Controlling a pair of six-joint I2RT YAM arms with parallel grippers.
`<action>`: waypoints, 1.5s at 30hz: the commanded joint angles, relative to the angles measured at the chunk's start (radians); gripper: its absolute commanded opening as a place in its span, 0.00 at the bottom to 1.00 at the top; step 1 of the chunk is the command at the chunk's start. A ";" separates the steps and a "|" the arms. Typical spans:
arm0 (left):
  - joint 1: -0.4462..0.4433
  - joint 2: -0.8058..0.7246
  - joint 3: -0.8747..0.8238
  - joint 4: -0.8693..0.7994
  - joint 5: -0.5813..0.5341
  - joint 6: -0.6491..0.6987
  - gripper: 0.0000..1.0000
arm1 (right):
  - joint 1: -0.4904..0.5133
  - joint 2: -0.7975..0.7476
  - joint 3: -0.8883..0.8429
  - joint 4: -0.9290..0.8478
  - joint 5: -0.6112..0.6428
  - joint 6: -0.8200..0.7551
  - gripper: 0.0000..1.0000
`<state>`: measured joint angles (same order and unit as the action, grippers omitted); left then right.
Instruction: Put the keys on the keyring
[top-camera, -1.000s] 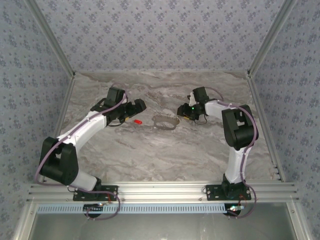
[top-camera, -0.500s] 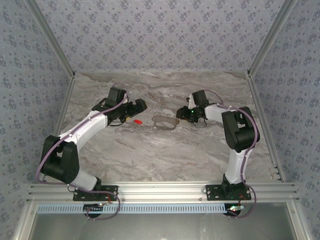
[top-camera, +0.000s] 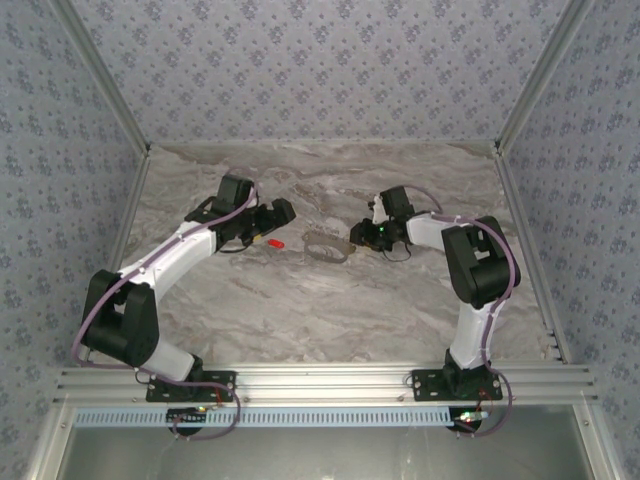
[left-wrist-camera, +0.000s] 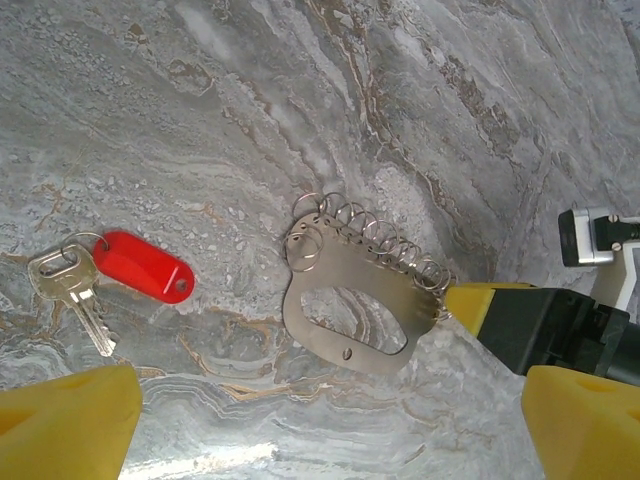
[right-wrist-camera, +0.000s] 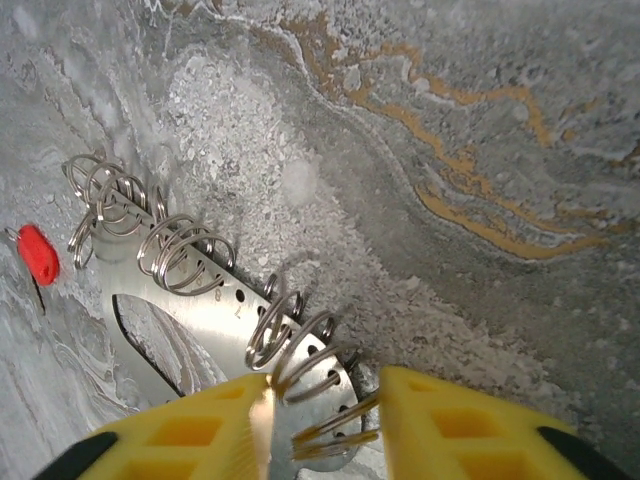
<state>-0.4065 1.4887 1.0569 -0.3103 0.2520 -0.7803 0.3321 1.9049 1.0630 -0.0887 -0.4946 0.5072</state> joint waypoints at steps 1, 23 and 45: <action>-0.007 0.000 0.004 0.013 0.018 -0.010 0.98 | 0.021 -0.015 -0.024 -0.054 -0.036 0.011 0.30; -0.006 -0.019 -0.015 0.012 0.023 -0.003 0.98 | 0.028 -0.221 -0.188 -0.025 -0.065 0.052 0.36; -0.007 -0.034 -0.023 0.006 0.023 0.001 0.98 | 0.178 -0.173 -0.009 -0.364 0.329 -0.382 0.42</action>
<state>-0.4080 1.4834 1.0370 -0.3103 0.2558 -0.7799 0.4931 1.7084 1.0229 -0.3862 -0.2581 0.1951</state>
